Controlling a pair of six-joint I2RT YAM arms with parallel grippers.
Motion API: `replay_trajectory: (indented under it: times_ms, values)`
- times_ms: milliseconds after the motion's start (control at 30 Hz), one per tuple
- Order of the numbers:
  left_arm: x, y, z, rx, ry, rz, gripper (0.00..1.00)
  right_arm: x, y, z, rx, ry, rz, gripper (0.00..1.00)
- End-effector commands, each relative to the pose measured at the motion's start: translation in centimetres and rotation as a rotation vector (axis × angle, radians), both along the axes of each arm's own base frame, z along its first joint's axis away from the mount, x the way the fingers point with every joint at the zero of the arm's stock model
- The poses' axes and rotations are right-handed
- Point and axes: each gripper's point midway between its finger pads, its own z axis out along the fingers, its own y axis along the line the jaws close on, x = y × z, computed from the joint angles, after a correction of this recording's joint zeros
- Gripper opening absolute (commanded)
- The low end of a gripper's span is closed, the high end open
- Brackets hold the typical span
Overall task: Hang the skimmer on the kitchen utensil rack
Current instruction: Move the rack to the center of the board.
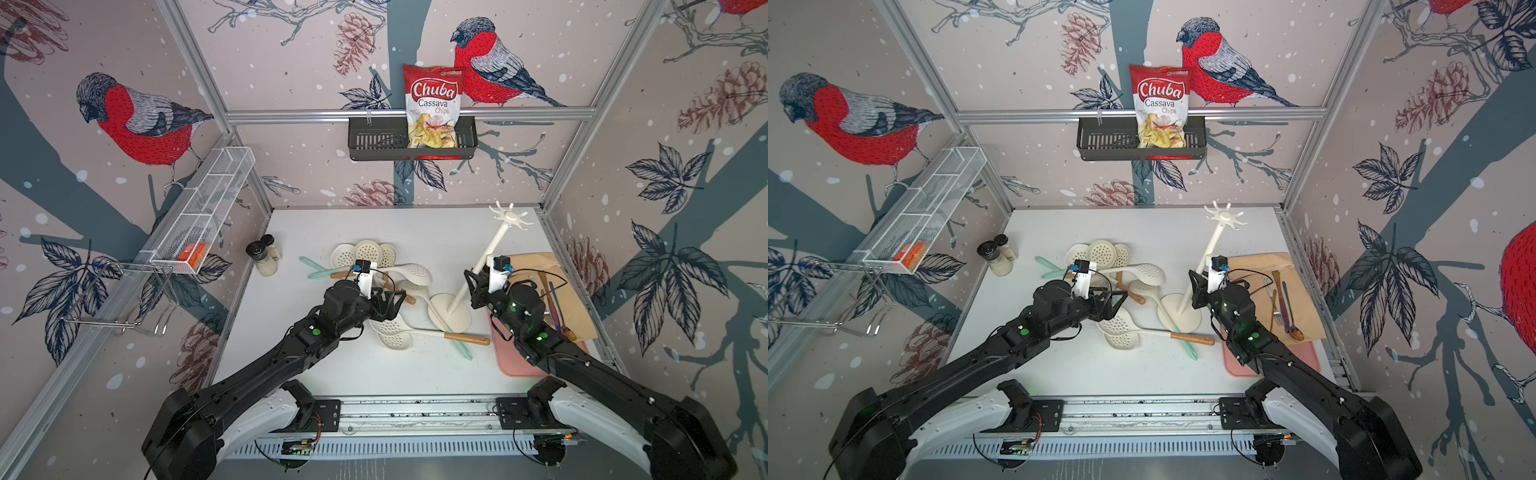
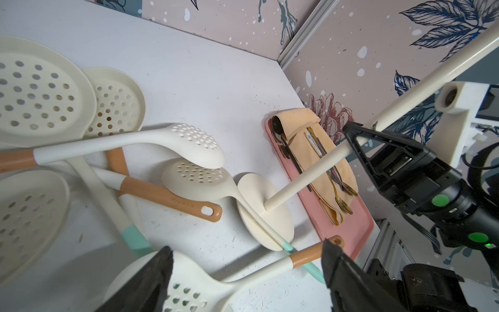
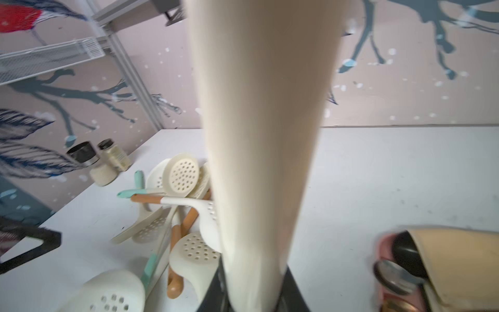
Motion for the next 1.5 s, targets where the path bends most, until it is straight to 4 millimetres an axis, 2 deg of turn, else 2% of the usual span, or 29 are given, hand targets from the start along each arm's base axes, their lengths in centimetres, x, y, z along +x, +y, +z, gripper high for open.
replay_trajectory:
  times_ms: [0,100,200,300,367,467,633,800,1000,1233,1467]
  values:
    - [0.7,-0.3,-0.1,0.065,-0.023,0.000,0.88,0.5,-2.4,2.5,0.068,-0.053,-0.114,0.00]
    - [1.7,-1.3,0.2,0.078,-0.031,-0.005,0.89,1.6,-5.4,2.8,0.019,-0.057,-0.258,0.00]
    - [3.0,-2.0,0.6,0.087,-0.041,0.012,0.89,3.2,-7.0,3.3,-0.037,-0.052,-0.332,0.00]
    - [4.4,-2.4,0.8,0.093,-0.045,0.041,0.89,4.8,-7.7,4.6,-0.056,-0.082,-0.367,0.00]
    - [5.0,-2.8,1.2,0.089,-0.051,0.050,0.90,5.8,-7.4,5.5,-0.078,-0.118,-0.365,0.00]
    - [5.7,-2.7,1.3,0.097,-0.046,0.080,0.90,7.6,-6.3,6.4,-0.124,-0.164,-0.346,0.00]
    - [6.2,-1.1,0.3,0.101,-0.013,0.130,0.90,10.2,-3.8,7.2,-0.180,-0.263,-0.308,0.00]
    - [5.9,1.4,-0.5,0.093,0.016,0.166,0.90,13.2,-1.3,6.7,-0.215,-0.322,-0.265,0.00]
    - [5.7,3.8,-1.3,0.106,0.039,0.207,0.91,15.7,1.7,6.2,-0.188,-0.375,-0.173,0.00]
    - [6.0,4.8,-2.0,0.119,0.061,0.234,0.91,15.3,6.8,4.1,-0.134,-0.362,0.005,0.00]
    - [5.9,6.3,-2.0,0.127,0.067,0.272,0.92,12.8,12.1,3.1,-0.113,-0.322,0.155,0.00]
